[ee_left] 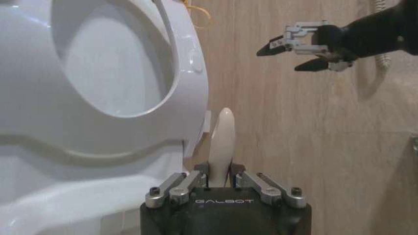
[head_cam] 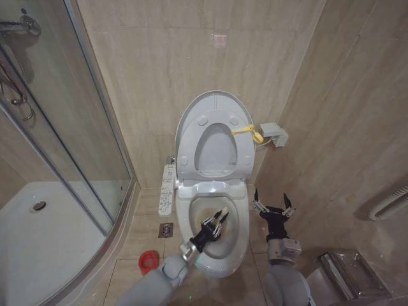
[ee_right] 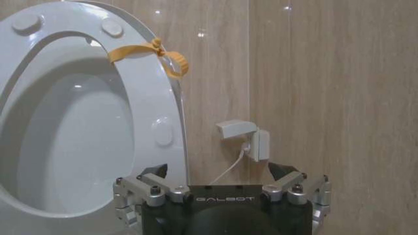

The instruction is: Open the toilet lid, clean the toilet bowl with a toilet brush, close the toilet lid, and flush.

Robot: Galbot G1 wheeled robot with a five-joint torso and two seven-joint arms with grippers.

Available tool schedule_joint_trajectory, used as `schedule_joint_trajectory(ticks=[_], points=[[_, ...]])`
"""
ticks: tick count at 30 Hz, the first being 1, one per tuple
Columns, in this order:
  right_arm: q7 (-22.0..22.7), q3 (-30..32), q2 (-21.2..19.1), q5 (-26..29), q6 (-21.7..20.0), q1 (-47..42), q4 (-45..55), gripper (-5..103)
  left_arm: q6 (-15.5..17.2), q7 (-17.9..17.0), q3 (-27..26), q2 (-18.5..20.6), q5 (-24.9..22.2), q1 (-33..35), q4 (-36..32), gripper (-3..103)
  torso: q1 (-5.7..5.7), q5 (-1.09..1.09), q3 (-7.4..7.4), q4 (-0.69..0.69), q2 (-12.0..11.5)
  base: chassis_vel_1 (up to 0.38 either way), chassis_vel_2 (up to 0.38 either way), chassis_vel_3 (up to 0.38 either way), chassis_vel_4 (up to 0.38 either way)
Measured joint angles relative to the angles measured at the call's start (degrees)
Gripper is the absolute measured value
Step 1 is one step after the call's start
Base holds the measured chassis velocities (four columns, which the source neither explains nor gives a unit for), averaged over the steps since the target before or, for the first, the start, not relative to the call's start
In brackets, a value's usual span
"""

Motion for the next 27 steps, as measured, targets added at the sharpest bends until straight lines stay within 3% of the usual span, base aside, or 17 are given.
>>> schedule_joint_trajectory(ticks=[15,27], points=[[0.0,0.0,0.0,0.0,0.0,0.0,0.0,100,0.54,0.01,-1.21,4.06,0.6,3.82,-4.74,19,0.0,0.0,0.0,-0.02,0.0,0.0,0.0,0.0,0.0],[0.0,0.0,0.0,0.0,0.0,0.0,0.0,100,0.83,0.22,-0.19,-1.23,0.62,-2.24,-4.16,19,0.01,0.0,0.01,-0.03,-0.01,0.0,0.0,0.0,0.0]])
